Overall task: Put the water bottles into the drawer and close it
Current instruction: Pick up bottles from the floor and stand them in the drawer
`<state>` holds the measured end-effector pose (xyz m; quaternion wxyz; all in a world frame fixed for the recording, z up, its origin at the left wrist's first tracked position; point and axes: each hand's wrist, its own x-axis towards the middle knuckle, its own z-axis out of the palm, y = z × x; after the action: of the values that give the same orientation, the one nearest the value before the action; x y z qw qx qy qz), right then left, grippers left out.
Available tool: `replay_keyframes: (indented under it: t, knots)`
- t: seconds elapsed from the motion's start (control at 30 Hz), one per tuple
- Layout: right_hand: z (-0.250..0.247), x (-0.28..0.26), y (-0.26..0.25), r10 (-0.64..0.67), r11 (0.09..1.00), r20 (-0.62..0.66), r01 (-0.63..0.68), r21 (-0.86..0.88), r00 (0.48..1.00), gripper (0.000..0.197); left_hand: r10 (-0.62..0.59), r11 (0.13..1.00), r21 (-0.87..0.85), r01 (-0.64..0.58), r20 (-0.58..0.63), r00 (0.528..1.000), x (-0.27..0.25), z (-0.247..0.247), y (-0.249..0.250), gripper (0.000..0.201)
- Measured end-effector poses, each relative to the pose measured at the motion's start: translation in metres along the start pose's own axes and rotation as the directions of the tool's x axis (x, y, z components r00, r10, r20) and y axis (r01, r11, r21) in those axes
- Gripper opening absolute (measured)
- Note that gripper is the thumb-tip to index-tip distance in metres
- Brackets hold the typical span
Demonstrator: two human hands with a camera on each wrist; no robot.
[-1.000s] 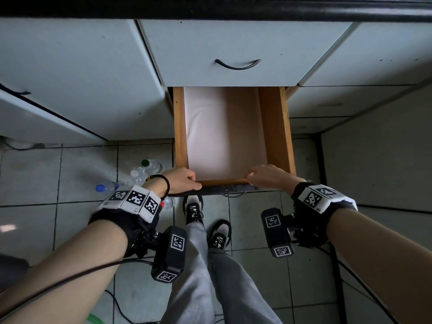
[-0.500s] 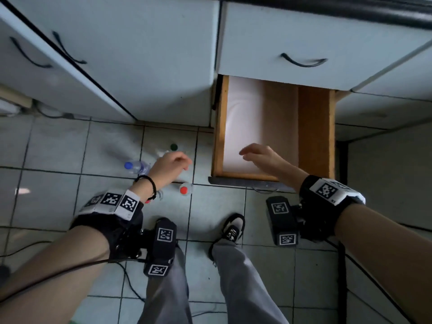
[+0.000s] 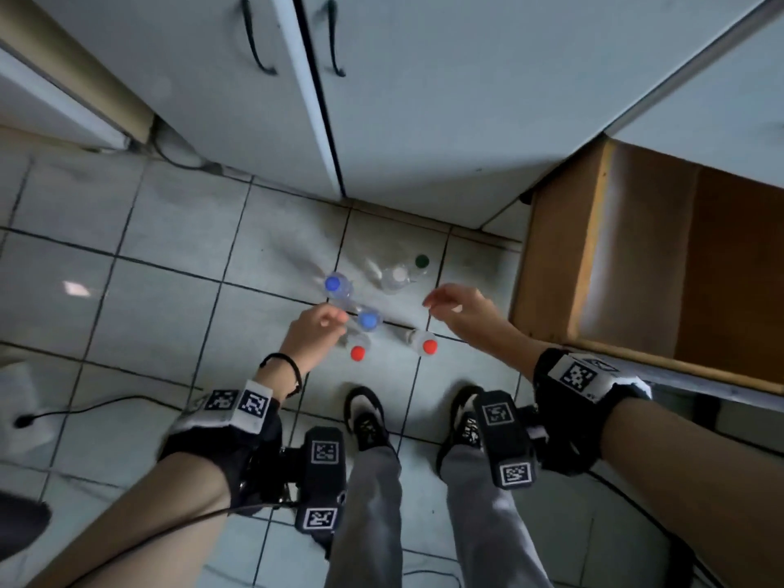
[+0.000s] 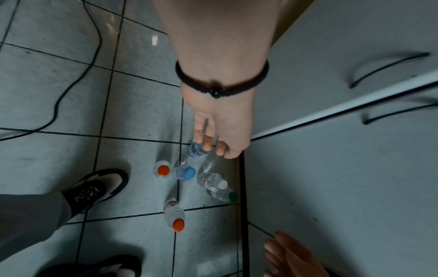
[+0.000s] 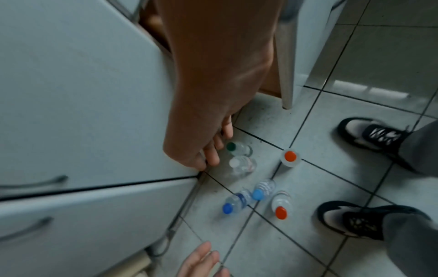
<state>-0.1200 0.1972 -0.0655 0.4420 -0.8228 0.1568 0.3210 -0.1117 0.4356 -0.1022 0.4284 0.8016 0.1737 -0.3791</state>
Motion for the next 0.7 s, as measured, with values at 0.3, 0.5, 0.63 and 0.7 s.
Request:
replay_keyframes:
  t: [0.3,0.5,0.63,0.7]
  knots:
    - [0.072,0.066,0.087,0.2,0.94,0.12,-0.156,-0.302,0.972,0.027,-0.051,0.998,0.045,0.049,0.035,0.998,0.069,0.044,-0.073,0.025]
    - [0.097,0.115,0.139,0.252,0.94,0.026,-0.239,-0.242,0.967,0.032,-0.125,0.992,0.015,0.125,0.021,0.992,0.118,0.078,-0.104,0.027]
    - [0.112,0.133,0.166,0.295,0.933,-0.012,-0.291,-0.212,0.955,0.033,-0.175,0.984,0.029,0.174,0.018,0.984,0.137,0.104,-0.124,0.023]
    - [0.117,0.138,0.178,0.322,0.921,0.006,-0.312,-0.234,0.947,0.031,-0.177,0.983,0.052,0.176,0.015,0.984,0.142,0.114,-0.13,0.023]
